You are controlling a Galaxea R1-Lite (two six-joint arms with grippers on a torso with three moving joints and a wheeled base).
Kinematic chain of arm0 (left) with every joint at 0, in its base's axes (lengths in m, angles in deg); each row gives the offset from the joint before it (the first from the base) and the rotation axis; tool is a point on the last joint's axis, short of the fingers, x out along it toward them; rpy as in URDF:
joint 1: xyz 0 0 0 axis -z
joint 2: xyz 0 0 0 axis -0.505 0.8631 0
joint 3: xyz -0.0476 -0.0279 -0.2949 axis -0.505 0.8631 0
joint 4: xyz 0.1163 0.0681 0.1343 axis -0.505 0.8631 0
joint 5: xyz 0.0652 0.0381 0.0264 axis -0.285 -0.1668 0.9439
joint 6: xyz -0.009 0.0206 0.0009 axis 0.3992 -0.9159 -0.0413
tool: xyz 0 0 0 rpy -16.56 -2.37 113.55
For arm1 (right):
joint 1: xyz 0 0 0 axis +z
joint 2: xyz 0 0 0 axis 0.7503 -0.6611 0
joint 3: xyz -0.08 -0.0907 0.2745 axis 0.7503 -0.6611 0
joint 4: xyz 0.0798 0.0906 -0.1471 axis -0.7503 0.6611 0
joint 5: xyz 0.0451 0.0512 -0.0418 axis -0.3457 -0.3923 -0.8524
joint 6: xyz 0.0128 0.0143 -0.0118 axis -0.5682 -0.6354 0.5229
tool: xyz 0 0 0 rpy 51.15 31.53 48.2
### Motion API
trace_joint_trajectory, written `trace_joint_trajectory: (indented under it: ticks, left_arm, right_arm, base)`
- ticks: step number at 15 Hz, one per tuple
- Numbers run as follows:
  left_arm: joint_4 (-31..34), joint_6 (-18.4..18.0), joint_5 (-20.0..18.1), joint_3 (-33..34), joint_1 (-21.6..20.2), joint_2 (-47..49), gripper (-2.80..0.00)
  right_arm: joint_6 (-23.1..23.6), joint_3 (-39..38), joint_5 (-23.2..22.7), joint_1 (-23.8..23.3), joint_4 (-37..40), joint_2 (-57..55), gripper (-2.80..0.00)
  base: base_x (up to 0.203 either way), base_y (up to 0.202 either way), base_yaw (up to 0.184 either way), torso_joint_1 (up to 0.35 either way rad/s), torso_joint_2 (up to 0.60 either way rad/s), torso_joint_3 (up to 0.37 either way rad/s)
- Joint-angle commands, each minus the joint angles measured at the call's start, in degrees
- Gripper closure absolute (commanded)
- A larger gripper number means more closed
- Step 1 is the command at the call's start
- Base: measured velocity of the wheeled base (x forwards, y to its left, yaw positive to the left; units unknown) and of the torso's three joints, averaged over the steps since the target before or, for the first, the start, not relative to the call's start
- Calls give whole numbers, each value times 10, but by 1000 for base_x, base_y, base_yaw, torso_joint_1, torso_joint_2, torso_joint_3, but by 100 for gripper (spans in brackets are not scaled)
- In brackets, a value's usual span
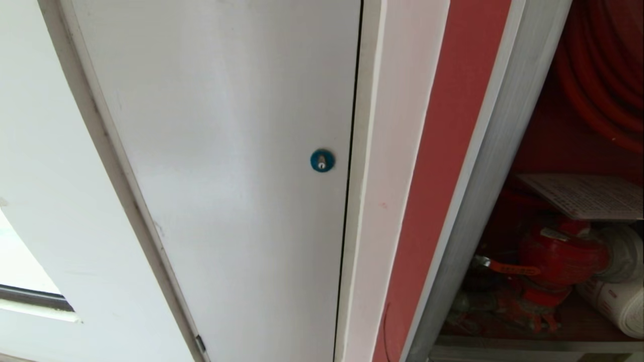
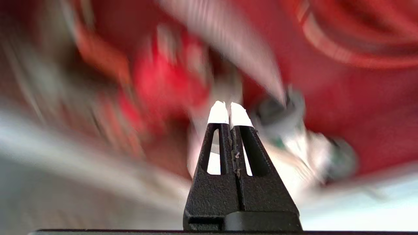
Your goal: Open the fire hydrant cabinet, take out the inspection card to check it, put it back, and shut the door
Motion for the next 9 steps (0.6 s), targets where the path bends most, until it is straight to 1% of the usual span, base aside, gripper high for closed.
trace_joint_trajectory:
  ticks: [1,2,3,6,8,9]
  left_arm:
    - [0,0,0,4,1,-1,0]
    - [0,0,0,4,0,-1,0]
    - [0,0,0,4,0,-1,0]
    - [0,0,0,4,0,-1,0]
    - [0,0,0,4,1,-1,0]
    - [0,0,0,4,1,-1,0]
  right_arm:
    - [61,19,26,0,65,-27,0]
    - [95,30,32,0,89,-30,0]
    - [129,39,48,0,104,-36,0]
    - [210,60,160,0,140,-59,0]
    - [258,82,215,0,181,-62,0]
    - [279,96,234,0,204,-62,0]
  base:
    - [0,0,0,0,0,0]
    - [0,0,0,0,0,0]
    - [0,0,0,0,0,0]
    - [0,0,0,0,0,0]
    - [0,0,0,0,0,0]
    - [0,0,0,0,0,0]
